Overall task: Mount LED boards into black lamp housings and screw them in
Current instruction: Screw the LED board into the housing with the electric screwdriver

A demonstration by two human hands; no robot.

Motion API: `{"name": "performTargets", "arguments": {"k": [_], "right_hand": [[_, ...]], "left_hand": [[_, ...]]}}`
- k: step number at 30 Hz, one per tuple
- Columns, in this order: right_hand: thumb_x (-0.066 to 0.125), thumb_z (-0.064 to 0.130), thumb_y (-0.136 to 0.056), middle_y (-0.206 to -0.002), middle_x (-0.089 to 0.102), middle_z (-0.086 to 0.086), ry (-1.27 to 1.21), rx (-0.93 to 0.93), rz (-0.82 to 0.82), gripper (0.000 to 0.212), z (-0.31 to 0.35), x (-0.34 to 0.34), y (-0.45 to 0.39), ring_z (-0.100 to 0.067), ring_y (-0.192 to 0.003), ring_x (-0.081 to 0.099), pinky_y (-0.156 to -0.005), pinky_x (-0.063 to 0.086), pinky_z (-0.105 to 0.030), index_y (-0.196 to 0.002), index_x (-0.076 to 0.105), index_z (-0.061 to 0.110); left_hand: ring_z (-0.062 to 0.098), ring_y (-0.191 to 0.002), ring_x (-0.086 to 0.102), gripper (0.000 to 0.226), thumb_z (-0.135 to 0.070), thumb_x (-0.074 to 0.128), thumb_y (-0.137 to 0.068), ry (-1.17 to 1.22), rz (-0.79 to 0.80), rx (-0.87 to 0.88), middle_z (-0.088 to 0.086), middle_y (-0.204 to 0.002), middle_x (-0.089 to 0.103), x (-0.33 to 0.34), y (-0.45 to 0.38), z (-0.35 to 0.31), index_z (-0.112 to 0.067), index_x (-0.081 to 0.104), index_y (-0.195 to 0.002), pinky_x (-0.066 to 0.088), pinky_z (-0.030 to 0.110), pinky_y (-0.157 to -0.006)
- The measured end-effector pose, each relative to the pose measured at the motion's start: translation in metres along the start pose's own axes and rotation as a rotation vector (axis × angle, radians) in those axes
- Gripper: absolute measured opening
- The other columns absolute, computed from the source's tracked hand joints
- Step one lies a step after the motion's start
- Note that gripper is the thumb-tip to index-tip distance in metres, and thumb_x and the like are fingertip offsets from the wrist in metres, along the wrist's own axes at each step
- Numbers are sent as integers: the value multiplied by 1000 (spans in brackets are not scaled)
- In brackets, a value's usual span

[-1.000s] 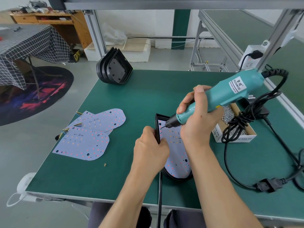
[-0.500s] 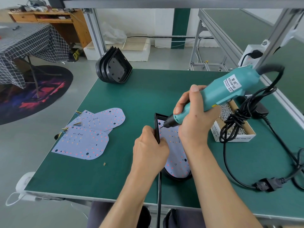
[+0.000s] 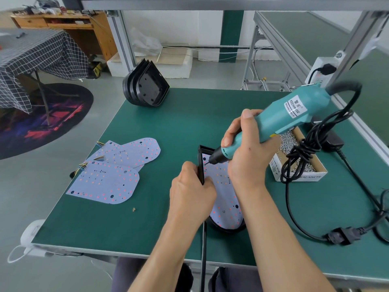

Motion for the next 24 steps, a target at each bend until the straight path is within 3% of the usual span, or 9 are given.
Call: {"name": "performTargets", "arguments": {"k": [11,17,24], "right_hand": [[63,26,-91,-55,56,2,3,17,-13,23,1,1,2,-24,-42,45,-54,40,-34,-71,62,38],[65,32,-95,-77,65,-12,-33,11,89,6,4,5,6,-26,-46,52,-54,42,-30,-91,67,28],[65,28,-93,-70,62,-8,-121,-35,19,11,42,-5,-3,-22,-44,49,-53,39,-28,-82,68,27]], "left_hand": [[27,-78,65,15,-25,60,-95,9,-14,12,1,-80,62,-1,0,2,-19,47,-89,45,35,-62],[27,-79,67,14,-27,59,-95,14,22,-23,0,-82,62,1,-3,7,-20,48,-90,43,33,-59],[3,-73,60,12,-28,63,-93,49,-10,-94,-7,-85,64,-3,-4,22,-24,52,-92,38,16,-51]]}}
Point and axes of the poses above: each hand's wrist, its own y-axis away from the middle knuckle, its own x-axis out of the palm, z = x × y, the point moved 7 cm from there along -y, towards the middle knuckle
